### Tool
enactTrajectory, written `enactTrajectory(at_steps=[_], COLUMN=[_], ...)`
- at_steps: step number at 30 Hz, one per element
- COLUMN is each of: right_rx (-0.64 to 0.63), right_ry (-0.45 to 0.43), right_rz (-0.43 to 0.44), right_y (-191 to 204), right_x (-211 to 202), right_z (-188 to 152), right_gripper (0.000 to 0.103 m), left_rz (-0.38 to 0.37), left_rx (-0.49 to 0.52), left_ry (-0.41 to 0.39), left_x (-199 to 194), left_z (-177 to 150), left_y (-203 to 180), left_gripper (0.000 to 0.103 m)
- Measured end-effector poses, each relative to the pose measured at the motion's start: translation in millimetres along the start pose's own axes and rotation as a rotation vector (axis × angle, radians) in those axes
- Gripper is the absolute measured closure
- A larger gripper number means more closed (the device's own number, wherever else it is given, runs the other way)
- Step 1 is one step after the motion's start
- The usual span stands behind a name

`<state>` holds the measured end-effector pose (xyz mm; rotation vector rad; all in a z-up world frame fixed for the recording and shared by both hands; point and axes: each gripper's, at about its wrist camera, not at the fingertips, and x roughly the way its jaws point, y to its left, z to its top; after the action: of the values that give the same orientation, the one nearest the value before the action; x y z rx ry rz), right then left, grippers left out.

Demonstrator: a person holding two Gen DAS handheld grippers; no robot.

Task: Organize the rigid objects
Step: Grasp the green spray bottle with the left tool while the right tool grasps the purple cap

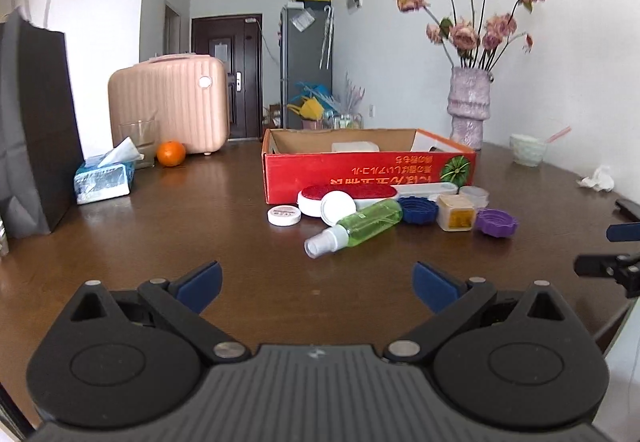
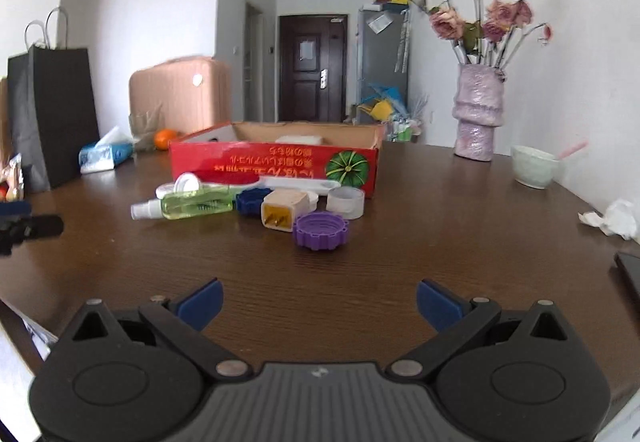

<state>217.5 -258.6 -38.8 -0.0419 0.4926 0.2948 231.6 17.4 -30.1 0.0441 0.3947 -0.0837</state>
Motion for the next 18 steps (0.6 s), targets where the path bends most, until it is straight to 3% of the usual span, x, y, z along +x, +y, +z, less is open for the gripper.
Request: enactTrajectory(at_steps=[4, 7, 10, 15, 18], right_rx=[0.096, 0.030, 0.012, 0.026, 0.033], right_ry=[0.067, 0.104, 0.129, 0.151, 0.158], right_rz=[0.002, -0.043, -0.020, -0.009, 0.011], right_y=[-12, -5, -4, -12, -17], right_x=[30, 56, 80, 113, 125], right_z=[17, 27, 35, 51, 58], right_gripper=[0.000, 0.009, 0.022, 0.043, 0.048], left_rz=[-0.064, -0.135, -0.156, -0.223, -0.294], left_rx=[0.009, -0.002, 0.014, 0.021, -0.002], left_ry=[0.014, 0.080, 0.134, 0.245, 0.265], left_x=[32, 67, 103, 154, 161], left_z=[19, 27, 35, 42, 43], left_y=[1, 1, -3, -7, -6], left_gripper=[0.000, 0.002, 0.013, 0.044, 0.045])
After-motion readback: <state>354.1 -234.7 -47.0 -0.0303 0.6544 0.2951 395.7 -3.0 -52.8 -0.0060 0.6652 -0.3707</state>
